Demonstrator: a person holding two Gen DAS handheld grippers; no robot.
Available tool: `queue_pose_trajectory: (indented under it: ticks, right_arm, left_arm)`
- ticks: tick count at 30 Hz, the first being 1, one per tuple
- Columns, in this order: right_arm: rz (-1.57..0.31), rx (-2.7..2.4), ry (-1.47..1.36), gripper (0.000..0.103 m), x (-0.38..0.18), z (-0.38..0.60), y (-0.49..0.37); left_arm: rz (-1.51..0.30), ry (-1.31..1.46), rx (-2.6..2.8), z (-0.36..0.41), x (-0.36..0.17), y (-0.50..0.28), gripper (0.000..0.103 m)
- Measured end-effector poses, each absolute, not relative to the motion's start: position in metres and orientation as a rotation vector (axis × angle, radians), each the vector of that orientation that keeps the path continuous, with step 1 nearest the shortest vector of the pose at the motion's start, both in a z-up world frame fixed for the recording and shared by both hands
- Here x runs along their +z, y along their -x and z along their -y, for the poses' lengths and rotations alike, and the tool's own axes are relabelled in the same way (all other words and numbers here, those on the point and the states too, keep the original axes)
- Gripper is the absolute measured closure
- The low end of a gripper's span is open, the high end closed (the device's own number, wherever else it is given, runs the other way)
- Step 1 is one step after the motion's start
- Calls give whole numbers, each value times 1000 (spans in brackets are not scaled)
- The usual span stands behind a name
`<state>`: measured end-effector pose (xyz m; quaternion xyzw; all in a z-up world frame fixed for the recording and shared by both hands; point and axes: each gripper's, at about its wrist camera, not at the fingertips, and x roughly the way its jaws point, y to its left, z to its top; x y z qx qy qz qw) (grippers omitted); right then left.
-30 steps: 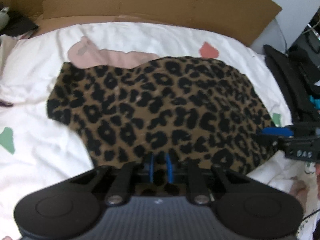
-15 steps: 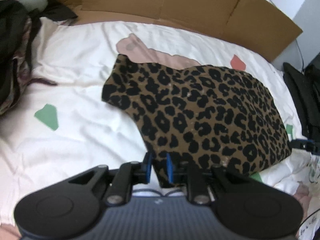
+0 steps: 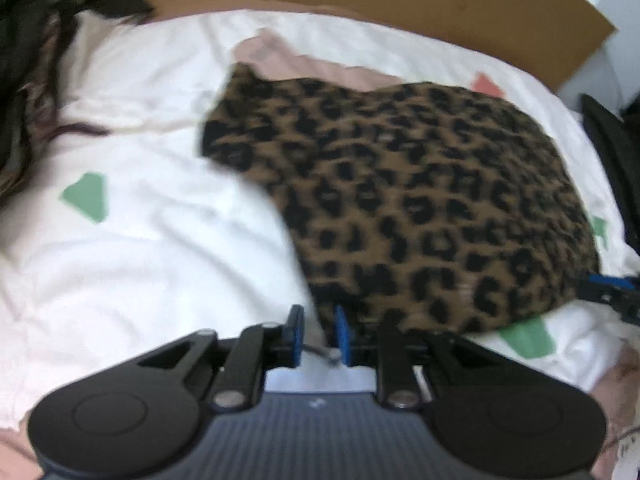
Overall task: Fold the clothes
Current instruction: 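Open both tools and release the flattened skirt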
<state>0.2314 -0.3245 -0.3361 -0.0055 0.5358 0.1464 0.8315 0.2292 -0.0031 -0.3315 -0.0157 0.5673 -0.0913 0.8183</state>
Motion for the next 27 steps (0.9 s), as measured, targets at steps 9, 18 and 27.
queue_pose_trajectory:
  ticks: [9,18,27]
  right_arm:
    - [-1150,242,-177,76,-334,371,-230]
    - [-1195,266,-526,66,-355,398,-231]
    - [-1195,235,-787,64,-384,413,-237]
  left_arm:
    - [-1194,129,-156,-27,-318,-221,83]
    - [-1194,281,-196,-27,-320,-225,62]
    - [-1239,303,-201,-19,-342,-228,62]
